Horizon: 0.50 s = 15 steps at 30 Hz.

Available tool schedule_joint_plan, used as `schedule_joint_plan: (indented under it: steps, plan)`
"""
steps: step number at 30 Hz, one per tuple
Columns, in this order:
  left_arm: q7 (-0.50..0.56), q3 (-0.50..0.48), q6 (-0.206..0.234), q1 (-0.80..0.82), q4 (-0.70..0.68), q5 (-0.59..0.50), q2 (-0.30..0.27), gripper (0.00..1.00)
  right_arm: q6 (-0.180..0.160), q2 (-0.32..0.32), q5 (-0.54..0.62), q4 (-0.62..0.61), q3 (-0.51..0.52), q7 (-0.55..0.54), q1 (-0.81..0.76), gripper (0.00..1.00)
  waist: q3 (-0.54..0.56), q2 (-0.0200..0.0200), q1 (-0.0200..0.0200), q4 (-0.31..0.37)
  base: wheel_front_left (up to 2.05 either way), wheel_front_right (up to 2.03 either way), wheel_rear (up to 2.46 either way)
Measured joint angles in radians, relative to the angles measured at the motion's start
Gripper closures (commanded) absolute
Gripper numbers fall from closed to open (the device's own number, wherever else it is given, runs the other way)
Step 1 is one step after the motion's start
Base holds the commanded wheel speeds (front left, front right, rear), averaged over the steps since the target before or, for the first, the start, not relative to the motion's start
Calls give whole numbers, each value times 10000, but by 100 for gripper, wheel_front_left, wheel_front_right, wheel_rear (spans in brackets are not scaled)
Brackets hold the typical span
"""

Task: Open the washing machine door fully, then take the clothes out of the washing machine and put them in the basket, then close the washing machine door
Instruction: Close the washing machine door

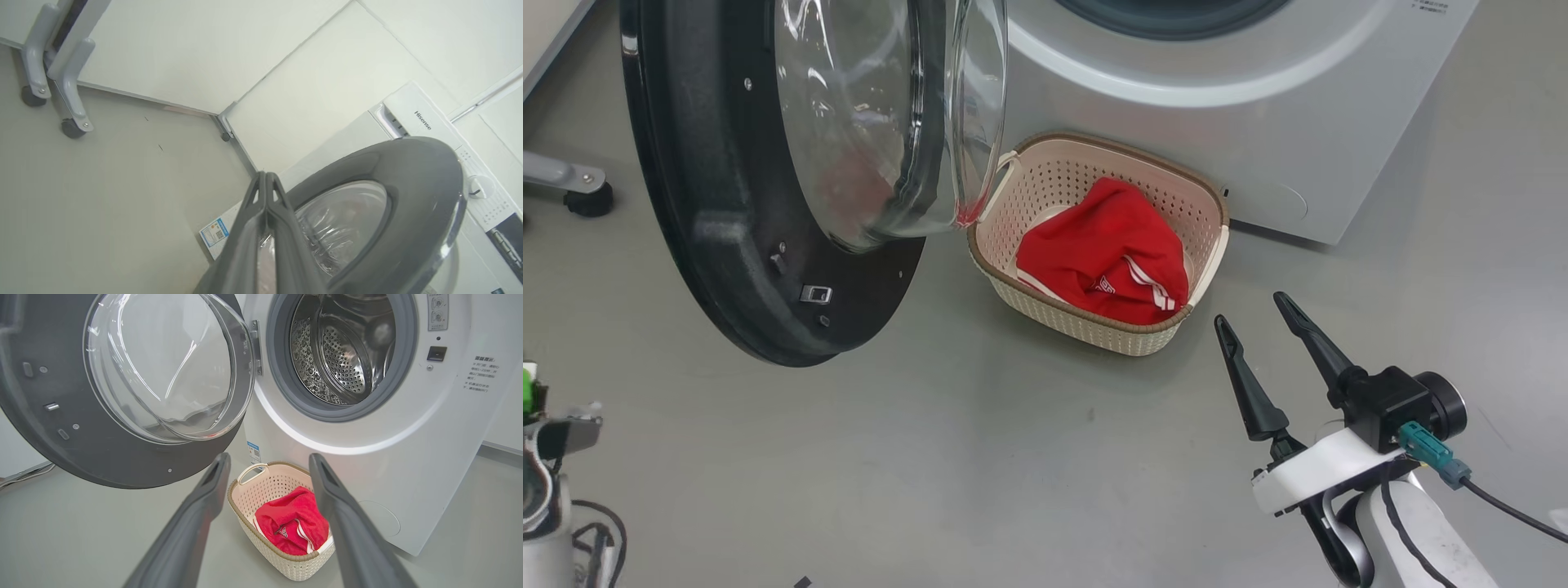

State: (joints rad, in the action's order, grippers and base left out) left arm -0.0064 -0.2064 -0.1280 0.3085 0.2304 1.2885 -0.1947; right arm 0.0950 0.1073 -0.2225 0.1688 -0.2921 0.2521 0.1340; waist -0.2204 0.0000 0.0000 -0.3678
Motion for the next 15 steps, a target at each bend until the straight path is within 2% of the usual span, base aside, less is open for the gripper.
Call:
schedule_joint_plan:
  steps: [1,3,8,9,15]
  plan:
    - [0,0,0,0,0,0,0,100,0,0,0,0,0,0,0,0,0,0,0,0,0,0,0]
    - [894,-508,13,289,387,1206,192,100,0,6,0,4,4,0,4,0,-35,0,0,8,0,0,0]
    - [1929,-1154,918,780,721,2746,387,100,0,6,2,4,4,0,9,0,-82,0,0,45,0,0,0]
    - [1929,-1154,918,780,721,2746,387,100,0,6,2,4,4,0,9,0,-82,0,0,45,0,0,0]
    - [3292,-1271,1822,1160,888,3845,393,100,0,2,2,4,15,0,13,0,-132,0,0,100,0,0,0]
